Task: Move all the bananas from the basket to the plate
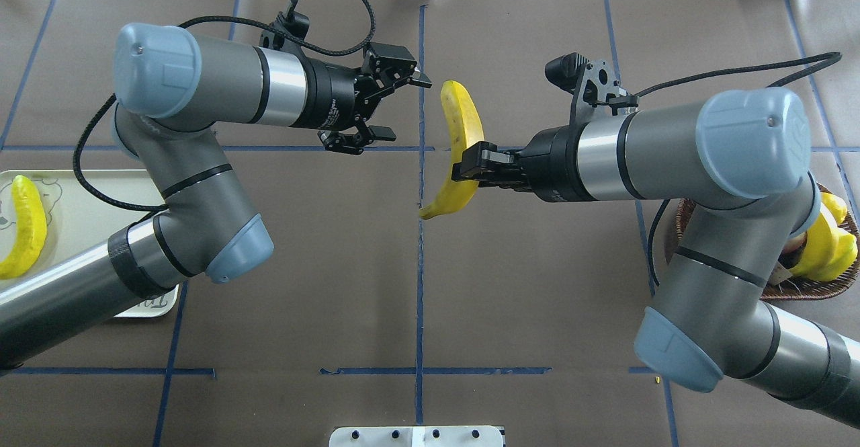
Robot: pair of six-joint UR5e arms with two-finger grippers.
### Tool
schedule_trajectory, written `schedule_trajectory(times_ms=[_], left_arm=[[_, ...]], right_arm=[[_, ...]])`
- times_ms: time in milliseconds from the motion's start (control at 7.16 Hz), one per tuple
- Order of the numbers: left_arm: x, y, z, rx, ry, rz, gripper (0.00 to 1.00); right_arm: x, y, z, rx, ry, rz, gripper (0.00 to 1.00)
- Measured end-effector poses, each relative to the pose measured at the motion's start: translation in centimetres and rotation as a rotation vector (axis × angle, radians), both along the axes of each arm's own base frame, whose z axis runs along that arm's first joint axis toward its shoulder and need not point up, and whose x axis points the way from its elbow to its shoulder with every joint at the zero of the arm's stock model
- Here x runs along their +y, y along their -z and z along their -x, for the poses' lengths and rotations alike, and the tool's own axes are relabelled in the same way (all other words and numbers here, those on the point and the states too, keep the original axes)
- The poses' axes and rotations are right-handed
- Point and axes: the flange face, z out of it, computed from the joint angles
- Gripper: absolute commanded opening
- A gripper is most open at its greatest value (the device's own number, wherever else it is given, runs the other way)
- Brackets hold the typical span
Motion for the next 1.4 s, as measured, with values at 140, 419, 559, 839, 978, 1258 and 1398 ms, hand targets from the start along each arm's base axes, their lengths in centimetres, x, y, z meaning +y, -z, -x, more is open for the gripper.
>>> schedule_trajectory(times_ms=[140,419,559,839,978,1258,1398], left_arm=[[0.4,1.0,-1.0,0.014,0.015,0.001,0.98],[1.5,2.0,-2.5,0.026,0.006,0.000,0.91],[2.0,2.5,-3.1,0.033,0.000,-0.003,0.43],[2.6,3.1,-3.7,0.040,-0.001,-0.009,0.00],[2.6,2.9,-3.8,0.037,-0.001,-0.009,0.00],[2.5,2.5,-4.0,0.029,0.000,-0.007,0.00],[2.4,2.4,-4.0,0.027,0.001,-0.006,0.00]], right_arm=[[0.3,0.1,0.4,-0.001,-0.004,-0.001,0.03],[0.4,0.2,0.5,-0.003,-0.005,-0.002,0.03],[0.5,0.3,0.5,-0.005,-0.005,-0.003,0.03],[0.6,0.4,0.4,-0.008,-0.004,-0.005,0.34],[0.6,0.5,0.4,-0.008,-0.003,-0.006,0.99],[0.8,0.7,0.0,-0.017,-0.004,-0.005,1.00],[1.0,0.9,-0.4,-0.023,-0.005,-0.004,1.00]])
